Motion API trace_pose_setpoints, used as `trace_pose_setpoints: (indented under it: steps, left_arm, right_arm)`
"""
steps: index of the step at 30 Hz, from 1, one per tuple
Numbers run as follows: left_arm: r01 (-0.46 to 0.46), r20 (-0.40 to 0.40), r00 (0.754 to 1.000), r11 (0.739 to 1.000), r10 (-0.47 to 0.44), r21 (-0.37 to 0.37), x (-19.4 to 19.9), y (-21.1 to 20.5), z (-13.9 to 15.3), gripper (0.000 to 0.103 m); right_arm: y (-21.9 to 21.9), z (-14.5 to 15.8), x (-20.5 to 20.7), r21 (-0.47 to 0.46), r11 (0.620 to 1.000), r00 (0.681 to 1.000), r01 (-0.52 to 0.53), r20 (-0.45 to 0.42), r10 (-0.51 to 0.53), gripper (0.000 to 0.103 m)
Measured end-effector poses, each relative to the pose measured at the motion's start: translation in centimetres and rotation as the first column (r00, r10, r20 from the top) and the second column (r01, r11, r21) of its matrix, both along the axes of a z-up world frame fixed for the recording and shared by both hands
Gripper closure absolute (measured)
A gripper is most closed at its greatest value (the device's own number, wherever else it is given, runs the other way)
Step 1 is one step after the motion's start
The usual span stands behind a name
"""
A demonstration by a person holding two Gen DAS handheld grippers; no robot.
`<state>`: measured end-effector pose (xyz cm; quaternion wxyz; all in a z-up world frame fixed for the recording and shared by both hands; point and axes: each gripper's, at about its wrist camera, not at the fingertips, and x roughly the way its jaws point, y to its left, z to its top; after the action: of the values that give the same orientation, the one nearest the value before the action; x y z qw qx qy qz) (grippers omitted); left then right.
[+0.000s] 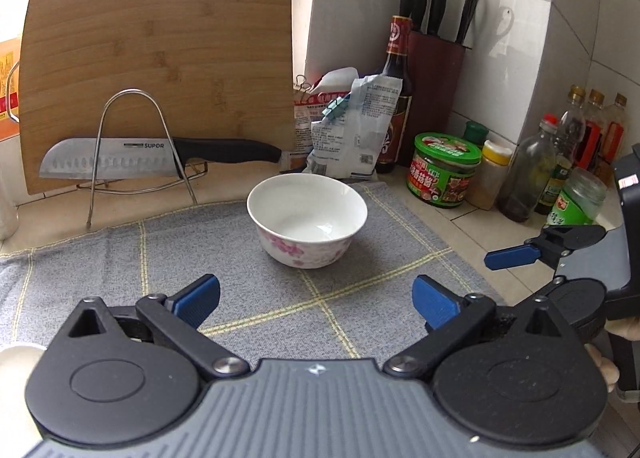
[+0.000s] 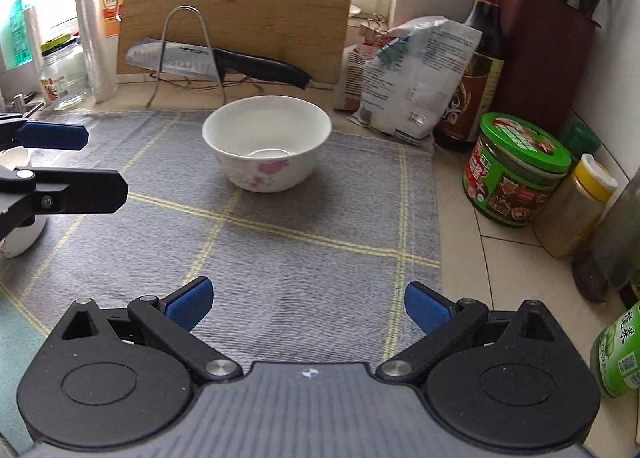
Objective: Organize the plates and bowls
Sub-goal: 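Move the right gripper to the pink-flowered bowl and grasp its rim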
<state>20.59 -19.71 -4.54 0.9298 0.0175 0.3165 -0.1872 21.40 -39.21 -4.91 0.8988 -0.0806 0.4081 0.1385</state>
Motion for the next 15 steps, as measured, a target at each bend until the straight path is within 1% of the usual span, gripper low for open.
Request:
trace_pose_setpoints:
  steps: [5, 8, 15]
  left_arm:
    - [-0.026, -0.006, 1.000, 0.999, 0.027, 0.040, 1.8, -1.4, -1.6, 0.002]
    - [-0.036, 0.006, 0.999, 0.998, 0.035, 0.054, 2.8, -2.1, -2.2, 0.002]
    - [-0.061, 0.031, 0.998, 0.996, 0.060, 0.061, 5.1, -3.0, -3.5, 0.002]
  right_arm:
    - [-1.5, -0.9, 2.1, -0.001, 0.999, 0.999, 0.038, -0.025, -0.038, 0.000]
    - [-1.9, -0.9, 3.2, -0.003, 0.999, 0.999, 0.036, -0.019, -0.036, 0.000]
    - [-2.0, -0.4, 6.2, -0.027, 1.000, 1.000, 0.014, 0.004, -0.014, 0.000]
